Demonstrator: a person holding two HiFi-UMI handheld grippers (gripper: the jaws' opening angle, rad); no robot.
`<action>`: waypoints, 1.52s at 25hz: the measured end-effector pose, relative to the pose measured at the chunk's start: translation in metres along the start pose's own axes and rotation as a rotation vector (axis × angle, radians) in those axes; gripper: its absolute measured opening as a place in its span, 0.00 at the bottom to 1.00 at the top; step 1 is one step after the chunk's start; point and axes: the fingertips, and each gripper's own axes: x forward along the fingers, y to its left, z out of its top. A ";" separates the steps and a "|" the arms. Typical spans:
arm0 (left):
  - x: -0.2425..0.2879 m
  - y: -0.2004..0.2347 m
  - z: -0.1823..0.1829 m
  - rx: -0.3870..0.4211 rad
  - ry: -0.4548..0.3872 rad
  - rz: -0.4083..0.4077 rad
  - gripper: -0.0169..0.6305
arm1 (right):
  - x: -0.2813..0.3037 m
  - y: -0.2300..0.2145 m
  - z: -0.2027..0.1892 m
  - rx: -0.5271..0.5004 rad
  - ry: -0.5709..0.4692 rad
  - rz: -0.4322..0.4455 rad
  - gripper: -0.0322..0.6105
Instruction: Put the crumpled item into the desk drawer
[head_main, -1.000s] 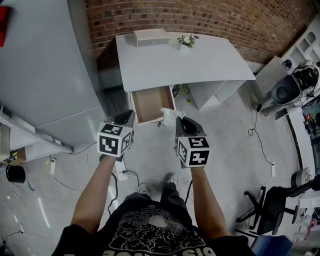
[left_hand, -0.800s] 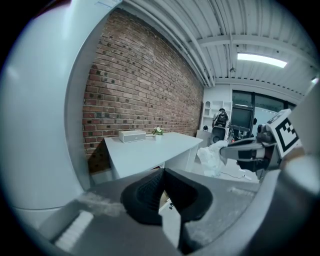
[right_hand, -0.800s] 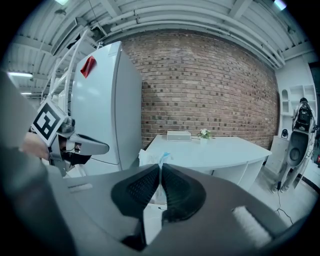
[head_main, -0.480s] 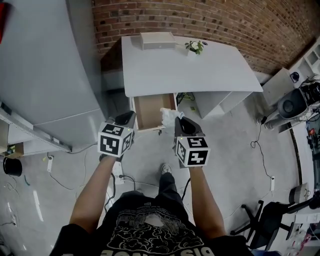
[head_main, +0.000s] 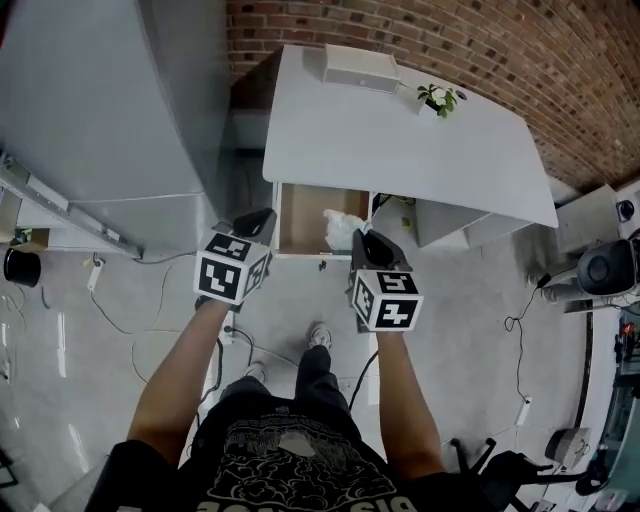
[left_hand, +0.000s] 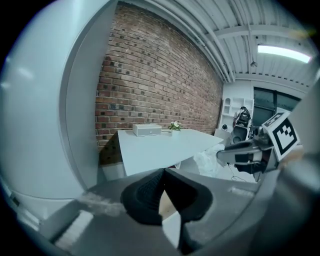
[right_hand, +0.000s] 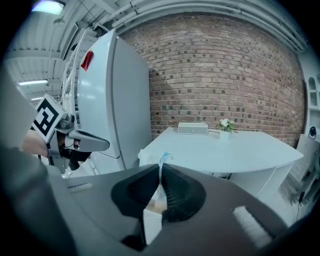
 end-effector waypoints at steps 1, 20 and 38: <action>0.003 0.002 -0.003 -0.013 0.006 0.012 0.03 | 0.007 -0.002 -0.003 -0.002 0.012 0.015 0.08; 0.062 0.036 -0.062 -0.220 0.086 0.201 0.03 | 0.125 -0.019 -0.067 -0.139 0.222 0.275 0.08; 0.084 0.047 -0.132 -0.343 0.165 0.323 0.03 | 0.204 -0.017 -0.131 -0.261 0.320 0.412 0.08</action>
